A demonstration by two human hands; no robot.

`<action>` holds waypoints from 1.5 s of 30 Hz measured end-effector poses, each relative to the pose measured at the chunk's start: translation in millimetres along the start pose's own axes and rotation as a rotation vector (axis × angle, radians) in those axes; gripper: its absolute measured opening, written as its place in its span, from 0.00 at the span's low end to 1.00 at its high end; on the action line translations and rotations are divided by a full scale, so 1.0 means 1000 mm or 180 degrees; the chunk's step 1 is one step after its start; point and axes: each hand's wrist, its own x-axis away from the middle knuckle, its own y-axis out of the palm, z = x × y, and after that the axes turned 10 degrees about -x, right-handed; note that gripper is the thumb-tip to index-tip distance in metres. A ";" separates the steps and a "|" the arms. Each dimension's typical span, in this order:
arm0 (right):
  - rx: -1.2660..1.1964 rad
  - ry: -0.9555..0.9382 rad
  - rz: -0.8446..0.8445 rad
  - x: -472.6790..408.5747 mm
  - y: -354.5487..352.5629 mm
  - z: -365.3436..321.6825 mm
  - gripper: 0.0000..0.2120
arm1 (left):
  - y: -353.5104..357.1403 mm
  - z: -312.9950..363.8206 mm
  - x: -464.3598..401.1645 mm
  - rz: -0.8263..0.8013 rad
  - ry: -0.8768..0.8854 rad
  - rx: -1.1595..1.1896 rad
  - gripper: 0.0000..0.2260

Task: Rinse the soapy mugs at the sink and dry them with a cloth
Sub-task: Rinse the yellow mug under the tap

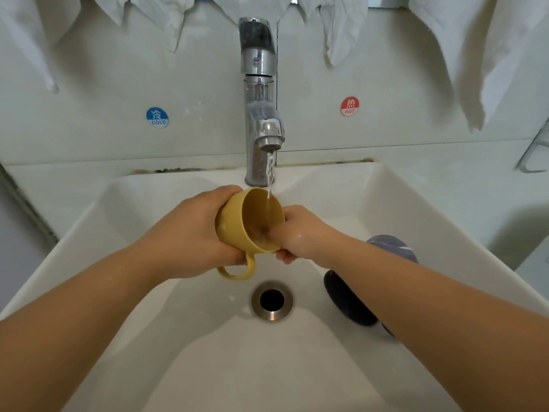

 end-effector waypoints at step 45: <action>0.1095 -0.1342 0.0262 0.032 0.000 -0.032 0.09 | 0.013 -0.002 0.001 -0.0010 -0.0468 0.0589 0.33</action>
